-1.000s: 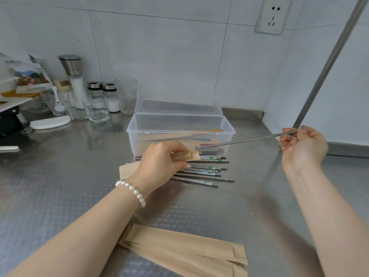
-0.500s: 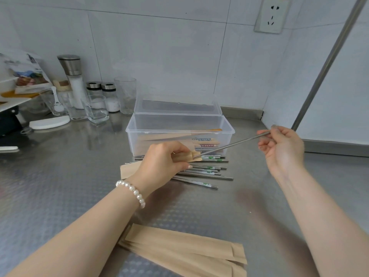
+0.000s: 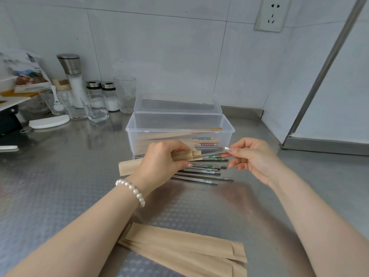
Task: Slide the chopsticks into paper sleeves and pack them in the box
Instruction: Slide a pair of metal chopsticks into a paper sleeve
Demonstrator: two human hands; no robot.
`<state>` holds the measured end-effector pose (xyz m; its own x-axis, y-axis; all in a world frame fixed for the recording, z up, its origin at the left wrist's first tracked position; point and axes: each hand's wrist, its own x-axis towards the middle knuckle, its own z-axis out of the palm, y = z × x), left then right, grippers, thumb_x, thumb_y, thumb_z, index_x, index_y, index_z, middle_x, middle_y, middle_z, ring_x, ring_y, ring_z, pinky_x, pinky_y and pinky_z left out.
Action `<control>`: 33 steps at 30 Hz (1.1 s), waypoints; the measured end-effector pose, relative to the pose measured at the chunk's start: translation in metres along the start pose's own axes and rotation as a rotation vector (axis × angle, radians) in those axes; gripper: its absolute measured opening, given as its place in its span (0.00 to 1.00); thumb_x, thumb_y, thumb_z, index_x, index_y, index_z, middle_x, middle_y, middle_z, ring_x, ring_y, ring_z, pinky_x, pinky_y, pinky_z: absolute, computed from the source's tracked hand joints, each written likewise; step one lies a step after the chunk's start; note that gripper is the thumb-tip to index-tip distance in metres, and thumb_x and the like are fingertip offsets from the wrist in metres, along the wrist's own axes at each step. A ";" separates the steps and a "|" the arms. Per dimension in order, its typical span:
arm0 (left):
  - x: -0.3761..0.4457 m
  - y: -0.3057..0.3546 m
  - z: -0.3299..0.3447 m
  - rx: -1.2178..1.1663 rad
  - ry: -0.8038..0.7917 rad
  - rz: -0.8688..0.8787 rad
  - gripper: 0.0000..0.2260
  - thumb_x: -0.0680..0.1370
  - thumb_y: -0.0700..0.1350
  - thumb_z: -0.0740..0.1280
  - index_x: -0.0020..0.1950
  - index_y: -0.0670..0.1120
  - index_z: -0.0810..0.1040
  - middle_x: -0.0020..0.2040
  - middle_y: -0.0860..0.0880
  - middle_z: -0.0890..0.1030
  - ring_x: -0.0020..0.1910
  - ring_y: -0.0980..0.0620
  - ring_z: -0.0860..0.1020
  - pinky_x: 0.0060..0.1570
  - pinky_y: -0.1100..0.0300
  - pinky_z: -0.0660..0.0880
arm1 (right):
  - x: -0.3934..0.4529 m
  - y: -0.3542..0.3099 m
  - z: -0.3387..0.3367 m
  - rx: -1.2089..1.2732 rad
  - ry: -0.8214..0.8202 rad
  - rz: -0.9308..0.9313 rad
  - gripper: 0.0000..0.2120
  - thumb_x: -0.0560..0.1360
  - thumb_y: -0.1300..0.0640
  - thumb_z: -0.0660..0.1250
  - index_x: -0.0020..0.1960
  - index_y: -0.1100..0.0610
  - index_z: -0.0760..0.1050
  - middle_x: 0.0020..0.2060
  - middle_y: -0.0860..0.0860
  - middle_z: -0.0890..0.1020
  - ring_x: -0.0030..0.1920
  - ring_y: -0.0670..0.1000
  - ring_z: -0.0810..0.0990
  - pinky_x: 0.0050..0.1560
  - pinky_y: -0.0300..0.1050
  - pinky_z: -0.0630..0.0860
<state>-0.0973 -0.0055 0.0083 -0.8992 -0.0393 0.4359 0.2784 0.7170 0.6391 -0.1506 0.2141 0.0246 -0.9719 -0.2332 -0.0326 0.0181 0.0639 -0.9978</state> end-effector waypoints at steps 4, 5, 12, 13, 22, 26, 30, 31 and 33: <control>0.000 0.000 0.001 -0.005 -0.009 0.005 0.14 0.65 0.43 0.77 0.48 0.47 0.82 0.41 0.56 0.81 0.43 0.59 0.78 0.46 0.76 0.70 | -0.001 0.001 0.003 -0.062 -0.015 -0.011 0.07 0.71 0.68 0.68 0.36 0.60 0.74 0.32 0.53 0.84 0.25 0.48 0.80 0.23 0.35 0.73; 0.000 0.000 0.001 -0.005 -0.011 0.010 0.14 0.64 0.43 0.77 0.48 0.47 0.82 0.41 0.56 0.80 0.44 0.58 0.78 0.47 0.73 0.71 | -0.001 0.001 0.004 -0.078 -0.014 -0.018 0.07 0.70 0.68 0.69 0.36 0.60 0.75 0.31 0.53 0.84 0.25 0.48 0.80 0.23 0.35 0.73; 0.000 -0.001 0.001 -0.002 -0.017 0.005 0.13 0.64 0.42 0.77 0.48 0.47 0.82 0.42 0.54 0.82 0.44 0.56 0.79 0.49 0.68 0.72 | 0.003 0.005 0.001 -0.093 -0.003 -0.036 0.04 0.72 0.59 0.68 0.40 0.58 0.80 0.36 0.52 0.83 0.30 0.47 0.78 0.26 0.36 0.73; 0.001 -0.002 0.000 -0.005 -0.008 -0.004 0.13 0.64 0.42 0.77 0.47 0.47 0.82 0.42 0.54 0.82 0.45 0.56 0.79 0.49 0.67 0.72 | 0.004 0.004 -0.001 -0.103 0.008 -0.045 0.05 0.73 0.59 0.68 0.40 0.58 0.81 0.35 0.51 0.83 0.30 0.47 0.77 0.27 0.36 0.72; 0.002 -0.004 -0.002 0.004 0.021 -0.033 0.14 0.64 0.42 0.78 0.47 0.48 0.82 0.41 0.56 0.81 0.45 0.56 0.79 0.50 0.65 0.73 | 0.003 0.012 -0.003 -0.783 -0.283 -0.044 0.07 0.63 0.62 0.77 0.33 0.54 0.80 0.26 0.47 0.77 0.25 0.38 0.70 0.31 0.30 0.67; 0.002 -0.003 -0.001 0.011 0.000 -0.024 0.14 0.64 0.44 0.77 0.48 0.49 0.82 0.41 0.57 0.80 0.45 0.57 0.78 0.48 0.68 0.71 | 0.006 0.016 0.000 -0.837 -0.306 -0.068 0.10 0.67 0.62 0.75 0.33 0.53 0.76 0.26 0.47 0.71 0.27 0.42 0.66 0.29 0.30 0.64; 0.002 -0.005 -0.001 0.006 -0.012 -0.021 0.14 0.64 0.44 0.77 0.48 0.49 0.82 0.43 0.54 0.82 0.46 0.56 0.79 0.51 0.63 0.74 | 0.009 0.020 0.000 -0.927 -0.323 -0.081 0.10 0.71 0.60 0.71 0.35 0.51 0.74 0.31 0.48 0.72 0.30 0.44 0.66 0.31 0.31 0.64; 0.002 -0.005 -0.001 0.005 -0.013 -0.020 0.14 0.64 0.44 0.77 0.48 0.49 0.82 0.43 0.55 0.82 0.46 0.55 0.79 0.51 0.63 0.74 | 0.009 0.020 0.000 -0.948 -0.322 -0.089 0.10 0.72 0.60 0.70 0.35 0.51 0.73 0.33 0.48 0.73 0.31 0.44 0.67 0.32 0.32 0.65; 0.002 -0.005 -0.001 0.006 -0.011 -0.018 0.14 0.64 0.44 0.77 0.48 0.49 0.82 0.43 0.55 0.82 0.46 0.56 0.79 0.51 0.63 0.74 | 0.008 0.016 0.000 -0.950 -0.298 -0.120 0.10 0.73 0.61 0.69 0.36 0.51 0.72 0.35 0.48 0.73 0.32 0.44 0.67 0.34 0.33 0.65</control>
<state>-0.1002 -0.0100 0.0061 -0.9078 -0.0445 0.4170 0.2601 0.7203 0.6431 -0.1577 0.2133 0.0079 -0.8540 -0.5143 -0.0780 -0.3977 0.7421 -0.5395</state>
